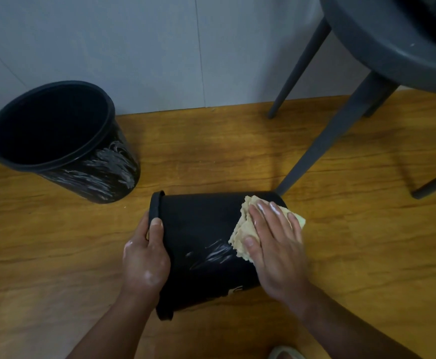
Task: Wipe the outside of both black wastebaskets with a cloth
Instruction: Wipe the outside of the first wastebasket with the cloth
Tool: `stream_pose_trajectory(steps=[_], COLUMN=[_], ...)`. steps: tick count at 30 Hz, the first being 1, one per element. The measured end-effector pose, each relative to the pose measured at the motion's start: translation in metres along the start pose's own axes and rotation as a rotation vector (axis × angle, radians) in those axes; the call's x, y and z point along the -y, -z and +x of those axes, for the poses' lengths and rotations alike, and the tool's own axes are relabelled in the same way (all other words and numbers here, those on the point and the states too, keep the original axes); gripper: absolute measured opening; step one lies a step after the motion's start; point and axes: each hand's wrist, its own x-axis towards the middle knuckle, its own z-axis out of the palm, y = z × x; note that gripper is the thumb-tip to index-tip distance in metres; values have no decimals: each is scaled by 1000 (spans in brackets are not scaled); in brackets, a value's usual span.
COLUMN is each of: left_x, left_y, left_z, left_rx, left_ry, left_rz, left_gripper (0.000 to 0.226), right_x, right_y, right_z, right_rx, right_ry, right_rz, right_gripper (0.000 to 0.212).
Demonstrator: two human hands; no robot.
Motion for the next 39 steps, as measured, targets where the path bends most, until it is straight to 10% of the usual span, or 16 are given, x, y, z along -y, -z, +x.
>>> stream_pose_trajectory(steps=[5, 16, 34, 39], left_x=[2, 4, 15, 11], left_y=[-1, -3, -1, -2], left_z=[-2, 8, -11, -3], left_rx=[7, 19, 28, 4], left_ry=[-4, 56, -82, -80], left_rz=[-6, -40, 20, 38], left_gripper=[37, 46, 51, 49], right_x=[31, 84, 19, 65], right_y=[-3, -11, 3, 0], right_z=[5, 14, 48, 61], right_rx=[6, 208, 131, 175], right_ry=[-38, 473, -42, 149], right_rz=[29, -128, -94, -77], right_gripper=[62, 68, 62, 58])
